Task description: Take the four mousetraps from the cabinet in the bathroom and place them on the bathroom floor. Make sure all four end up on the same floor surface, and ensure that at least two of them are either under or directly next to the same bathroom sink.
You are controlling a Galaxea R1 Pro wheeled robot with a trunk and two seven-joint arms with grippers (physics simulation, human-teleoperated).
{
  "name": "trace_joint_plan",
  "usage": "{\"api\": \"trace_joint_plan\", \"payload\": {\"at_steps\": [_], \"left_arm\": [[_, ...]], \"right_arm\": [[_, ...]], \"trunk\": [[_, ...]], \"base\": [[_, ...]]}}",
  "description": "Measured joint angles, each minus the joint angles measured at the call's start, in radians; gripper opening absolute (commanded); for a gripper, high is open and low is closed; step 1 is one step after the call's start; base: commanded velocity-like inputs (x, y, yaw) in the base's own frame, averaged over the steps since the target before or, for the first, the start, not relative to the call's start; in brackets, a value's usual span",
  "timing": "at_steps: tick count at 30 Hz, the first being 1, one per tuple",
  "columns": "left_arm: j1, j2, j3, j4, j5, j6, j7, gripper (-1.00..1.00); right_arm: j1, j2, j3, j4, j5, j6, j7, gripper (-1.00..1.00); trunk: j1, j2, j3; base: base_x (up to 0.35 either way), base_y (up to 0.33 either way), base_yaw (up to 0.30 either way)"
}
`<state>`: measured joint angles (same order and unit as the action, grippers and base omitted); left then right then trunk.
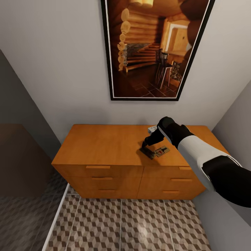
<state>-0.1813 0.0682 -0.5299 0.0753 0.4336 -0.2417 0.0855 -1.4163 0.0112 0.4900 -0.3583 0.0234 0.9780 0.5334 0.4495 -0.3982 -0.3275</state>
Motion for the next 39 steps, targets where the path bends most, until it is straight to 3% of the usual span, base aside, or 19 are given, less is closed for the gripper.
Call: {"api": "trace_joint_plan", "payload": {"at_steps": [39], "left_arm": [[0.0,0.0,0.0,0.0,0.0,0.0,0.0,1.0]], "right_arm": [[0.0,-0.001,-0.001,0.0,0.0,-0.001,0.0,1.0]], "trunk": [[0.0,0.0,-0.011]], "base": [[0.0,0.0,0.0]]}}
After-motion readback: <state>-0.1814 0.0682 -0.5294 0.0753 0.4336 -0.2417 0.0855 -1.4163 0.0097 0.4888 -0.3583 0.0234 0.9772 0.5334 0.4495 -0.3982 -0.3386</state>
